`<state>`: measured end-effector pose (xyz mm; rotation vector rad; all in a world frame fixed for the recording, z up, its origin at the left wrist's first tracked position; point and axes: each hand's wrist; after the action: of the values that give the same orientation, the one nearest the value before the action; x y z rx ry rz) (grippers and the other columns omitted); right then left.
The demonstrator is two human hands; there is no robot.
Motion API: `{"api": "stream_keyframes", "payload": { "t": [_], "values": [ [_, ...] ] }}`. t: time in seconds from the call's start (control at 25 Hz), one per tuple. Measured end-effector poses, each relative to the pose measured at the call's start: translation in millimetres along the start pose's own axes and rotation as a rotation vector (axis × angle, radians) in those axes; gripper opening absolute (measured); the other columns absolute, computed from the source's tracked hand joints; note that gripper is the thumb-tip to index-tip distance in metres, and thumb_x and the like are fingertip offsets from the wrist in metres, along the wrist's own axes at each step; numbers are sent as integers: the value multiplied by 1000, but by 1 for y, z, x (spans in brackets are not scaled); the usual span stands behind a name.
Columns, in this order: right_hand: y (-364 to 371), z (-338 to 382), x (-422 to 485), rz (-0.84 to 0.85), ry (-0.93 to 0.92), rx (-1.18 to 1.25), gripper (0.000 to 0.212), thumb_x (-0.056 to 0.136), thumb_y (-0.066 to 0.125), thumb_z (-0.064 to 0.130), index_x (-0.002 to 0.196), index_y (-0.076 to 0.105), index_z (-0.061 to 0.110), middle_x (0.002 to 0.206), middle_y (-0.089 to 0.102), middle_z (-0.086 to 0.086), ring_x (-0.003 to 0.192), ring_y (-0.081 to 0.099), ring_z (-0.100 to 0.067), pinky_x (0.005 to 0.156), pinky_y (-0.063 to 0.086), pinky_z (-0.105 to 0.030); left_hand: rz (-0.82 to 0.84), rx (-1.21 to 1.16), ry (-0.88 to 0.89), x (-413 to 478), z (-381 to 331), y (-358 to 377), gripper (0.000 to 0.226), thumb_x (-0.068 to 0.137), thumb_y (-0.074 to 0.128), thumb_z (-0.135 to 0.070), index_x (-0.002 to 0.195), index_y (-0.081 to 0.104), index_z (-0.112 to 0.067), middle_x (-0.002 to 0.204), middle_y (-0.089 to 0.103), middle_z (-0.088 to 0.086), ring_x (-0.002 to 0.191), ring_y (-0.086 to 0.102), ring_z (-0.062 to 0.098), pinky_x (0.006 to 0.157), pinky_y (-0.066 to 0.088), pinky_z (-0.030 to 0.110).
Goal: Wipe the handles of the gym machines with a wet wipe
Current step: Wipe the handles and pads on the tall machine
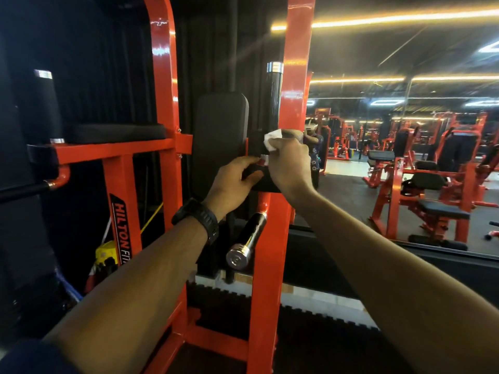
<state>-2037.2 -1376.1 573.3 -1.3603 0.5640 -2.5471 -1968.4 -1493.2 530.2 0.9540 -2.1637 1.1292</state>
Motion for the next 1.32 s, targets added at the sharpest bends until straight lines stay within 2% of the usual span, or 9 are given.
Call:
{"api": "stream_keyframes", "payload": {
  "t": [0.12, 0.28, 0.44, 0.52, 0.64, 0.76, 0.96, 1.04, 1.32],
  "values": [
    [-1, 7, -9, -37, -106, 142, 27, 88, 51, 3, 99, 73, 14, 86, 71, -3, 87, 67, -25, 80, 55, -44, -108, -352, -98, -10, -6, -3, 30, 103, 52, -17, 130, 65, -17, 126, 69, -4, 120, 60, 4, 108, 46, 27],
    [12, 22, -31, 47, -128, 334, 23, 85, 58, 7, 99, 74, 15, 93, 74, 3, 87, 68, -13, 81, 55, -36, -238, -710, -132, -36, -26, -22, 33, 106, 47, -31, 121, 66, -9, 118, 72, 9, 113, 67, 23, 97, 54, 40],
    [25, 39, -54, 269, -41, 650, 19, 89, 60, 21, 81, 75, 12, 71, 70, -3, 69, 67, -18, 70, 57, -40, -415, -660, -201, -65, -30, -44, 22, 101, 56, -12, 116, 66, 0, 99, 69, 25, 86, 66, 27, 81, 54, 43],
    [31, 50, -63, 388, 76, 824, 8, 86, 66, 21, 88, 73, 16, 71, 72, -9, 70, 70, -21, 78, 59, -45, -476, -614, -221, -82, -30, -57, 21, 101, 54, -8, 115, 66, 3, 81, 63, 19, 70, 58, 21, 71, 50, 37],
    [41, 72, -73, 552, 144, 951, 29, 79, 71, 16, 108, 67, 14, 82, 75, -9, 79, 74, -23, 83, 60, -46, -586, -541, -256, -107, -33, -82, 22, 101, 58, -12, 115, 66, 3, 92, 68, 18, 82, 65, 24, 80, 54, 43],
    [49, 97, -89, 636, 143, 992, 20, 84, 72, 12, 103, 70, 6, 84, 76, -11, 79, 74, -26, 79, 61, -46, -612, -503, -276, -130, -34, -110, 19, 100, 59, -13, 112, 65, 1, 105, 72, 18, 94, 69, 29, 85, 57, 42],
    [73, 144, -119, 623, 158, 1035, 7, 90, 61, 11, 93, 62, 6, 70, 69, -15, 68, 68, -33, 75, 59, -58, -554, -504, -328, -170, -28, -163, 13, 99, 60, -14, 105, 64, -3, 91, 70, 13, 78, 67, 19, 71, 56, 34],
    [88, 168, -132, 603, 147, 1017, 8, 91, 60, 10, 96, 61, 4, 72, 68, -16, 66, 67, -28, 74, 59, -54, -538, -482, -355, -188, -21, -188, 8, 100, 59, -12, 102, 63, -5, 89, 71, 9, 78, 69, 18, 68, 55, 30],
    [164, 241, -173, 623, 136, 1017, 9, 88, 68, 7, 96, 66, 12, 95, 71, -20, 90, 70, -37, 79, 59, -55, -633, -206, -389, -234, 37, -275, 6, 94, 69, -14, 92, 64, -13, 82, 71, 2, 76, 68, 12, 67, 52, 24]
  ]
}}
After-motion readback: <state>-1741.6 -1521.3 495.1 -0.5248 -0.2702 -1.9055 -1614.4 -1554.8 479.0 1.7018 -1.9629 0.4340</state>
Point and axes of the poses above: each hand's wrist, its own x-axis towards the middle knuckle, its own y-axis out of the palm, z = x × y
